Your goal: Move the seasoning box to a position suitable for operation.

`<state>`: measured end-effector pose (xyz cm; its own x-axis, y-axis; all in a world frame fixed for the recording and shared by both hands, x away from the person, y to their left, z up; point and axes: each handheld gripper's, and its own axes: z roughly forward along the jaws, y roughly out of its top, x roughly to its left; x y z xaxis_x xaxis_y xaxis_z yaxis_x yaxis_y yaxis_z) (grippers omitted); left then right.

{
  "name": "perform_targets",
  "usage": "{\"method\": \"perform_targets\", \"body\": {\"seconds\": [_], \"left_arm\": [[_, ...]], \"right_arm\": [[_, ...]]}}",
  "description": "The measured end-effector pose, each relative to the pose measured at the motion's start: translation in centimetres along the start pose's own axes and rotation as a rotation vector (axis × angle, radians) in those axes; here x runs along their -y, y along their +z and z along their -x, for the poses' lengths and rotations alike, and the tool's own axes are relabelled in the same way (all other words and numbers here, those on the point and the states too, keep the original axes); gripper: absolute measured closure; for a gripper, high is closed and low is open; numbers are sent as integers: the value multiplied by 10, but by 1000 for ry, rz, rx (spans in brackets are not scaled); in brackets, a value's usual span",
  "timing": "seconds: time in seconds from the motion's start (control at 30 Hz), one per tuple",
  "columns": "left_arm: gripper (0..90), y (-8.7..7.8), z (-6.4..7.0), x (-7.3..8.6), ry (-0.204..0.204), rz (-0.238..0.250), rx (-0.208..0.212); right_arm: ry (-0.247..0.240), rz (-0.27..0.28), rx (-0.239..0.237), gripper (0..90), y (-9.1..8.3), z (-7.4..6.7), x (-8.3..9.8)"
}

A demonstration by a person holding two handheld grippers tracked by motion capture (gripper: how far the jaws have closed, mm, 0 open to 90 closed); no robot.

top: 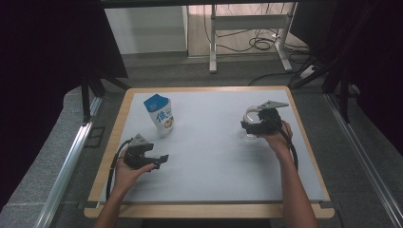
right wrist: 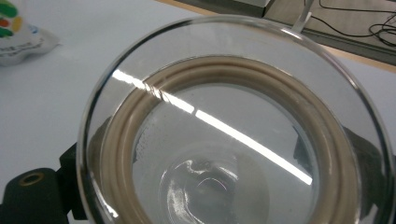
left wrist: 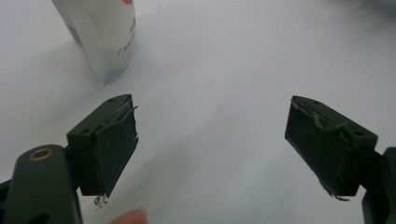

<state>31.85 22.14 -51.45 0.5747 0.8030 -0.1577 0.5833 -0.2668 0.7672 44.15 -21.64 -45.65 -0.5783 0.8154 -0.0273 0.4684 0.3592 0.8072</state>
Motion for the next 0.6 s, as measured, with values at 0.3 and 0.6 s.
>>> {"method": "perform_targets", "body": {"seconds": [0.3, 0.6], "left_arm": [[168, 3, -4, 7, -6, -17, -6], [168, 0, -4, 9, -10, -17, -13]], "right_arm": [[-49, 13, -56, 115, -21, -20, 12], [-77, 27, -114, 115, -39, -44, 32]]}}
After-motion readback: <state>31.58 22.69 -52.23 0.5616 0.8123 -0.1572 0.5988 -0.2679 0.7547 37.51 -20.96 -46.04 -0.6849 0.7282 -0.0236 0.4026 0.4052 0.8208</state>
